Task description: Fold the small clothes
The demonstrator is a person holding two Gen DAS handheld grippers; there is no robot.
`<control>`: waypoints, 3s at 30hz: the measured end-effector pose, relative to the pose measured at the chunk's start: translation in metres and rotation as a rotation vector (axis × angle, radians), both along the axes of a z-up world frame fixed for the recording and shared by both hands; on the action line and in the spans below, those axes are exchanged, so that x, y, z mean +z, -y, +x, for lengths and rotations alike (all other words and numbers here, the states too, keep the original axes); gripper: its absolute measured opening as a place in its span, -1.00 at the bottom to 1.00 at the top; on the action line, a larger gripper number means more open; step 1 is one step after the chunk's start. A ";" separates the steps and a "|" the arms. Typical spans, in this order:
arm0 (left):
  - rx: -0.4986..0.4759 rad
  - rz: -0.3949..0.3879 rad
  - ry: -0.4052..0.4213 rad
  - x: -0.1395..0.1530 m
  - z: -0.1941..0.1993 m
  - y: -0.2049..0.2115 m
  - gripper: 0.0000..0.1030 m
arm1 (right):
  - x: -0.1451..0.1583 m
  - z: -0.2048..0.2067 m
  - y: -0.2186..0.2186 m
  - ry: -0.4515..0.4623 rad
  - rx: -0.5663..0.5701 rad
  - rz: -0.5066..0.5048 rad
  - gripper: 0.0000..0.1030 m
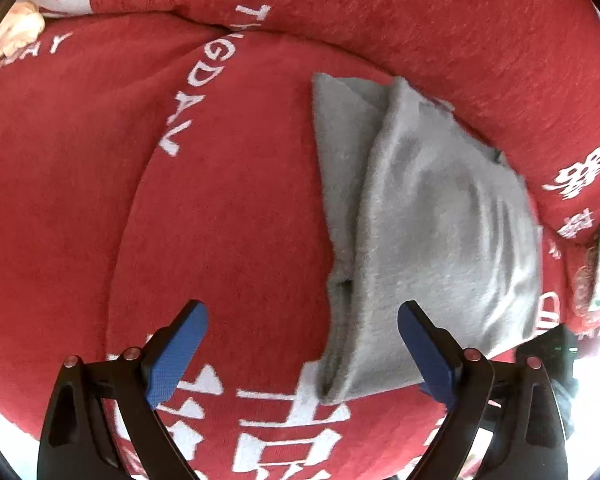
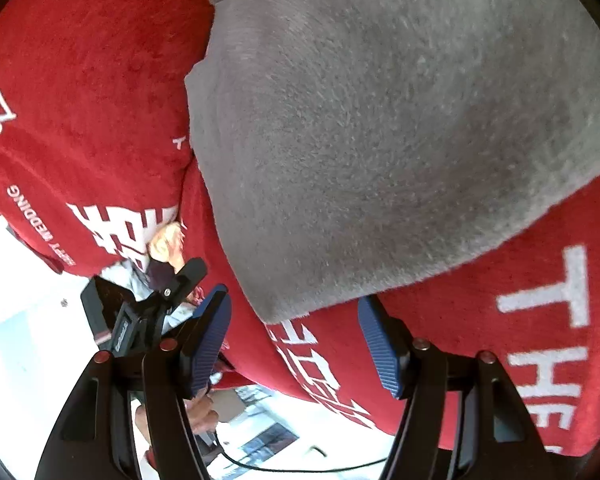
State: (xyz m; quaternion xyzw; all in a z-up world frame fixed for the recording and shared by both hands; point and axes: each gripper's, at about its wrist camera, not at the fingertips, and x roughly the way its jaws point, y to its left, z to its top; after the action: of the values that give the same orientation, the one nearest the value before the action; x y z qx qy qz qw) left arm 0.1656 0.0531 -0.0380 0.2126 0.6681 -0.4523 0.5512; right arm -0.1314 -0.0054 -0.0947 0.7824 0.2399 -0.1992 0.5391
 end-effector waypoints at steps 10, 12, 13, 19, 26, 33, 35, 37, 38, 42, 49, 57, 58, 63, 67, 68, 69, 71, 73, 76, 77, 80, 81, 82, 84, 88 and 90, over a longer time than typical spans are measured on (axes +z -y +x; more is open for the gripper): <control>0.041 -0.091 -0.162 -0.002 0.005 0.013 0.87 | -0.008 0.013 0.000 0.076 -0.194 -0.029 0.35; 0.045 -0.098 -0.183 -0.004 0.006 0.016 0.87 | -0.009 0.017 0.002 0.089 -0.209 -0.041 0.35; 0.045 -0.100 -0.190 -0.005 0.005 0.017 0.87 | -0.009 0.018 0.003 0.092 -0.213 -0.040 0.34; 0.055 -0.130 -0.300 -0.011 0.010 0.020 0.87 | -0.019 0.024 0.010 0.135 -0.181 0.051 -0.83; 0.079 -0.145 -0.466 -0.029 0.006 0.038 0.87 | 0.006 0.024 0.026 0.214 -0.153 -0.017 -0.84; 0.069 -0.176 -0.566 -0.043 -0.004 0.075 0.87 | 0.030 0.023 0.039 0.266 -0.143 -0.060 -0.84; 0.027 -0.174 -0.552 -0.043 -0.014 0.090 0.87 | 0.031 0.025 0.039 0.261 -0.129 -0.065 -0.84; -0.013 -0.178 -0.532 -0.040 -0.024 0.102 0.87 | 0.030 0.027 0.037 0.250 -0.114 -0.068 -0.84; -0.034 -0.179 -0.515 -0.039 -0.029 0.108 0.87 | 0.029 0.030 0.036 0.243 -0.108 -0.068 -0.84; -0.085 -0.160 -0.453 -0.036 -0.045 0.121 0.87 | 0.023 0.034 0.030 0.197 -0.072 -0.056 -0.84; -0.122 -0.122 -0.342 -0.036 -0.055 0.121 0.81 | 0.034 0.043 0.025 0.010 0.261 -0.045 -0.47; -0.155 -0.055 -0.190 -0.035 -0.068 0.127 0.45 | 0.081 -0.019 0.064 -0.308 0.268 -0.317 -0.79; -0.154 -0.050 -0.182 -0.036 -0.068 0.128 0.34 | 0.079 -0.025 0.071 -0.343 0.256 -0.327 -0.81; -0.150 -0.035 -0.114 -0.037 -0.064 0.125 -0.49 | 0.052 -0.040 0.085 -0.442 0.274 -0.334 -0.86; -0.111 -0.077 -0.105 -0.024 -0.063 0.122 -0.67 | 0.044 -0.038 0.083 -0.421 0.287 -0.356 -0.97; -0.108 -0.098 -0.097 -0.015 -0.067 0.123 -0.67 | 0.041 -0.040 0.080 -0.413 0.286 -0.355 -0.97; -0.110 -0.118 -0.093 -0.007 -0.071 0.124 -0.67 | 0.041 -0.040 0.079 -0.400 0.277 -0.350 -0.97; -0.112 -0.166 -0.108 0.015 -0.082 0.128 -0.69 | 0.037 -0.048 0.079 -0.368 0.255 -0.333 -0.97; -0.122 -0.209 -0.119 0.037 -0.095 0.135 -0.69 | 0.034 -0.057 0.079 -0.328 0.228 -0.313 -0.97; -0.153 -0.278 -0.133 0.073 -0.125 0.152 -0.69 | 0.026 -0.071 0.079 -0.241 0.152 -0.259 -0.97; -0.169 -0.299 -0.139 0.085 -0.140 0.161 -0.69 | 0.023 -0.077 0.078 -0.210 0.116 -0.235 -0.97; -0.212 -0.313 -0.136 0.101 -0.185 0.188 -0.69 | 0.011 -0.092 0.072 -0.120 0.016 -0.167 -0.97; -0.231 -0.311 -0.127 0.103 -0.200 0.196 -0.69 | 0.008 -0.096 0.070 -0.097 -0.008 -0.149 -0.97; -0.253 -0.306 -0.111 0.102 -0.216 0.204 -0.68 | 0.004 -0.100 0.068 -0.072 -0.033 -0.130 -0.97; -0.306 -0.270 -0.072 0.094 -0.255 0.223 -0.69 | -0.002 -0.106 0.063 -0.026 -0.073 -0.095 -0.97; -0.420 -0.157 0.018 0.055 -0.325 0.247 -0.68 | -0.013 -0.119 0.057 0.043 -0.128 -0.037 -0.96; -0.474 -0.106 0.065 0.033 -0.351 0.252 -0.68 | -0.017 -0.127 0.055 0.069 -0.156 -0.015 -0.96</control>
State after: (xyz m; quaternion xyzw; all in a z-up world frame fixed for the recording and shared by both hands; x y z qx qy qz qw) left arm -0.1850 -0.1988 -0.0051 0.3487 0.5568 -0.5962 0.4614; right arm -0.2588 -0.0604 -0.1118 0.8010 0.1579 -0.2152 0.5358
